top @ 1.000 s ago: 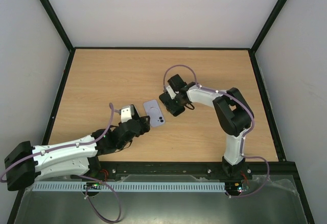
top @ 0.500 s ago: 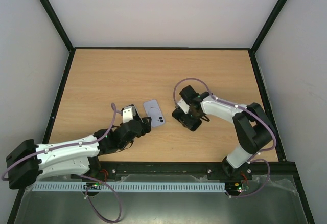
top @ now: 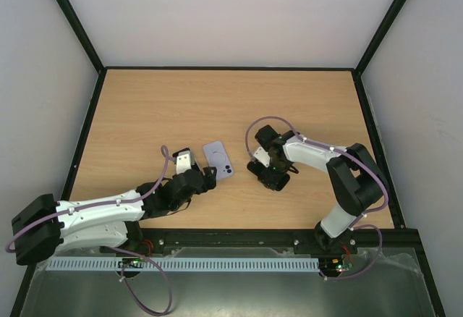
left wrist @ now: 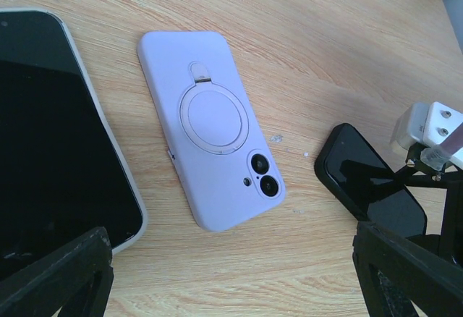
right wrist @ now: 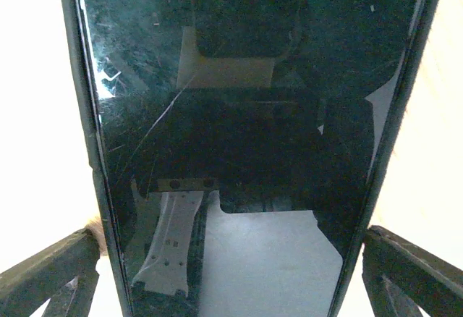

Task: Take the phone out of the phone case
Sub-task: Move the phone to the center of the board, then pick up the phone at the center of the board.

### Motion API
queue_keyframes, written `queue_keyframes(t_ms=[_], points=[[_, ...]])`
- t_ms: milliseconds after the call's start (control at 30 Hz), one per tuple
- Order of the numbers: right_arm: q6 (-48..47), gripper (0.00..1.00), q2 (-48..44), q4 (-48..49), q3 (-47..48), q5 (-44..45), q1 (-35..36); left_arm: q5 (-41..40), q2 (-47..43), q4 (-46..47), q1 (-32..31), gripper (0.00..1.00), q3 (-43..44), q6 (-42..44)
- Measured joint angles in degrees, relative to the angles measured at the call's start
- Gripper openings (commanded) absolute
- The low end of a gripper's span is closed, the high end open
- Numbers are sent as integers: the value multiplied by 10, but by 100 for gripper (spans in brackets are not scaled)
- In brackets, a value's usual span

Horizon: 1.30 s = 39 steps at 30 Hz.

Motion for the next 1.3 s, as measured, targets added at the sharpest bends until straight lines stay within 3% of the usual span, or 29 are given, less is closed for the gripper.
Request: queue_keyframes(t_ms=[133,600,967,1300], points=[[0,89,0,0,-1,0,0,0,0,0,0,90,0,0],[3,51,-12,-4,3,-27,-20,27,35,35,0,90,2,1],[64,46,-170,33,74,-140,-23,36,74,46,3,76,98,34],[107,45,-286,130,-74,-214,-23,44,81,141,4,68,105,79]])
